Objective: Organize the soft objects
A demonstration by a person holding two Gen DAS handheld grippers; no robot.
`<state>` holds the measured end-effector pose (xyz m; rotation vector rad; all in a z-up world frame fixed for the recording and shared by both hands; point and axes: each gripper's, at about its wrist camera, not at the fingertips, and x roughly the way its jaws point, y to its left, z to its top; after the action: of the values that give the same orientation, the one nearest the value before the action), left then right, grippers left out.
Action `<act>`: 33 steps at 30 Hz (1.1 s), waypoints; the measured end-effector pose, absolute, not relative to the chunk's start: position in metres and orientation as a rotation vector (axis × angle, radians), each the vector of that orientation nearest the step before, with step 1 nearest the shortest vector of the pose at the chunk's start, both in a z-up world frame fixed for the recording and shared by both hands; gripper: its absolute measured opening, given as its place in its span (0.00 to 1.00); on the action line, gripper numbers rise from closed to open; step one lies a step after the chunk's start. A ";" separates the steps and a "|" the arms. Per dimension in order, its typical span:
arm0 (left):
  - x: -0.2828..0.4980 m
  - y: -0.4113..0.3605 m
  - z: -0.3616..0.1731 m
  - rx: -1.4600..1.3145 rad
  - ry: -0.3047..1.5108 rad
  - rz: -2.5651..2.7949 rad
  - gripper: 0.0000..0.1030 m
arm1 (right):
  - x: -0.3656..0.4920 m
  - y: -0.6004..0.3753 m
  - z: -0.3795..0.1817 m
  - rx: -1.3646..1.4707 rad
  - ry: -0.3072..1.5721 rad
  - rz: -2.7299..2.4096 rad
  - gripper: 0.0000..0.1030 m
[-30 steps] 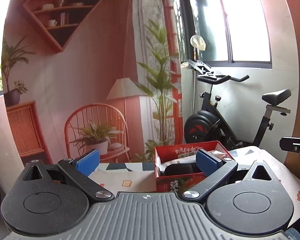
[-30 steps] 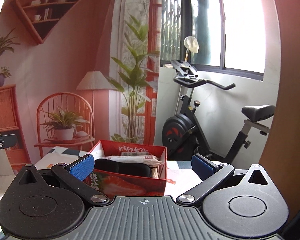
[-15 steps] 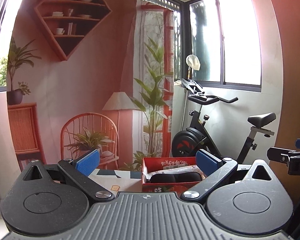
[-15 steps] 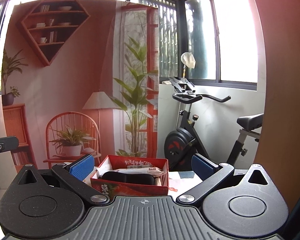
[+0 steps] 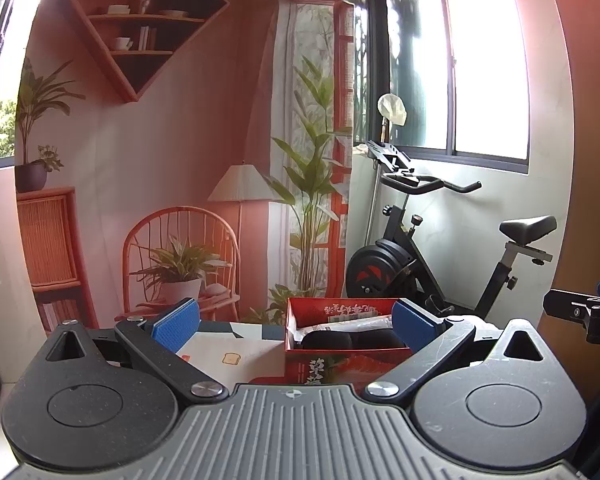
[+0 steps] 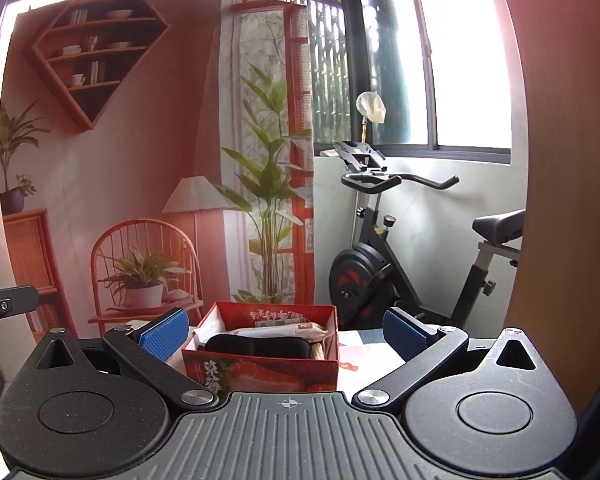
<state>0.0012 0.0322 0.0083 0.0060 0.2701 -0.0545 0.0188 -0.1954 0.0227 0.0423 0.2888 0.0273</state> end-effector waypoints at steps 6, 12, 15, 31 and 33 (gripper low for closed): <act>0.002 0.033 0.006 0.004 0.281 -0.056 1.00 | 0.022 -0.197 0.018 0.047 0.304 0.023 1.00; 0.003 0.034 0.006 0.001 0.293 -0.056 1.00 | 0.023 -0.199 0.015 0.059 0.311 0.023 1.00; 0.003 0.034 0.005 0.000 0.297 -0.056 1.00 | 0.025 -0.199 0.014 0.060 0.315 0.021 1.00; 0.005 0.032 0.003 0.004 0.314 -0.062 1.00 | 0.026 -0.201 0.012 0.060 0.322 0.027 1.00; 0.005 0.032 0.003 0.004 0.314 -0.063 1.00 | 0.027 -0.201 0.011 0.058 0.322 0.027 1.00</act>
<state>0.0052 0.0322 0.0029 0.0040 0.3137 -0.0633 0.0267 -0.2008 0.0111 0.0583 0.3220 0.0269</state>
